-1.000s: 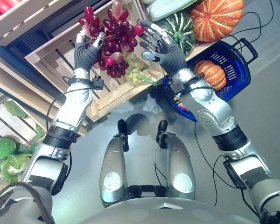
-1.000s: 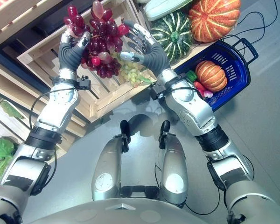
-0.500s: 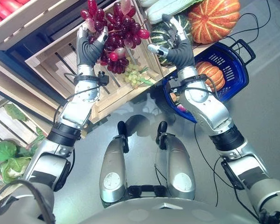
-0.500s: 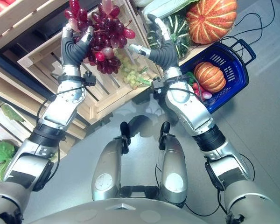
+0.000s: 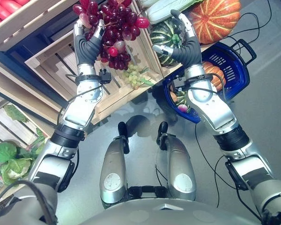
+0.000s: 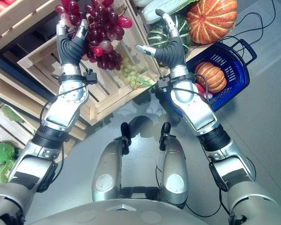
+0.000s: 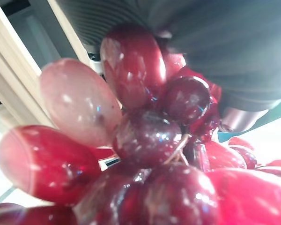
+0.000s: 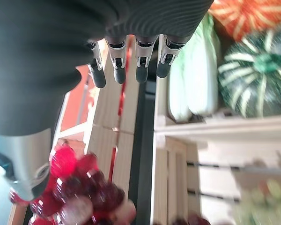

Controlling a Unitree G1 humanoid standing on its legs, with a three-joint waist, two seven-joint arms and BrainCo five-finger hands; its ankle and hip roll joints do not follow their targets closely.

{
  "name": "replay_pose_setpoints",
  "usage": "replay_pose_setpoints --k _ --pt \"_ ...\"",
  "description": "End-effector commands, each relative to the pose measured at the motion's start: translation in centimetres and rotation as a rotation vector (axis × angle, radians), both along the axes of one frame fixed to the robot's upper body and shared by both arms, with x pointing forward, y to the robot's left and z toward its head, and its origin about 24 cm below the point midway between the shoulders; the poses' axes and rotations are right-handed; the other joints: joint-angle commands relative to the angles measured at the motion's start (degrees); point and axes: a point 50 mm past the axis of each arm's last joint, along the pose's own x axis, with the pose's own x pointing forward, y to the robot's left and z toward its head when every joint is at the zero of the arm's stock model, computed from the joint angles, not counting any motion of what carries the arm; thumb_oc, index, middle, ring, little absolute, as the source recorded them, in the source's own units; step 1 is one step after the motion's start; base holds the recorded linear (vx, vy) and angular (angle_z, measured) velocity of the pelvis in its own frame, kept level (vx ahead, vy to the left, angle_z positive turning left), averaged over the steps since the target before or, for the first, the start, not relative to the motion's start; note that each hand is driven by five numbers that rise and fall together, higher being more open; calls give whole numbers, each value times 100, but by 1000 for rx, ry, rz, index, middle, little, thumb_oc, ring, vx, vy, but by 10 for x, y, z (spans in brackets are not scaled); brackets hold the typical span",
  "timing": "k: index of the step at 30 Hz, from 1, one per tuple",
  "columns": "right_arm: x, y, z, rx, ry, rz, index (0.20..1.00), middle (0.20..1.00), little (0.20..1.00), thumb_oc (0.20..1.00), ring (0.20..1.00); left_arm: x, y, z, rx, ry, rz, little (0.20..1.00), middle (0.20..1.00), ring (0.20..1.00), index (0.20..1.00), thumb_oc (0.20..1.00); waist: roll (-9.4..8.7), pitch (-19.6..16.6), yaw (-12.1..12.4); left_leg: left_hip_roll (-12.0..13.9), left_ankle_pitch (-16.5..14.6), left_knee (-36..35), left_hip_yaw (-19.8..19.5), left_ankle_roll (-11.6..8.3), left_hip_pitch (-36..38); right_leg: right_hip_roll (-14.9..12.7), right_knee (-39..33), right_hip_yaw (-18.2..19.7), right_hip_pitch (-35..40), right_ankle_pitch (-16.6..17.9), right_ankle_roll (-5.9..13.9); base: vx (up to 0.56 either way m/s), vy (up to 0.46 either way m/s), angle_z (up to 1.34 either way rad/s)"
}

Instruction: Pick up fruits and vegetables into the basket

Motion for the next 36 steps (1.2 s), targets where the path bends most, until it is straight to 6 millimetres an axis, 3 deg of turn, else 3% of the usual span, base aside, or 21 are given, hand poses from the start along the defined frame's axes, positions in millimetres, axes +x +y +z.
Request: replay_pose_setpoints --k 1,17,27,36 --pt "-19 24 21 121 -55 190 1000 1000 1000 1000 1000 -23 -11 31 -3 -179 -82 200 200 200 200 200 -112 -439 -3 -88 -268 102 177 58 205 -73 -34 -18 366 -200 299 0 0 0" --pt "-20 43 11 146 34 274 1000 1000 1000 1000 1000 -28 -31 35 212 -273 -49 200 200 200 200 200 -139 -480 23 -97 -232 59 191 77 236 -78 -87 -51 390 -136 300 1 0 1" --pt "-14 41 -4 295 137 249 1000 1000 1000 1000 1000 -33 -41 28 343 -356 9 200 200 200 200 200 -199 -520 64 -73 -223 -5 185 72 283 -86 -198 -88 471 -90 314 0 0 0" --pt "-19 47 -3 521 208 437 1000 1000 1000 1000 1000 -35 -50 22 342 -347 -63 200 200 200 200 200 -238 -514 108 -61 -210 -69 163 74 324 -110 -239 -156 511 -48 336 1 -1 1"
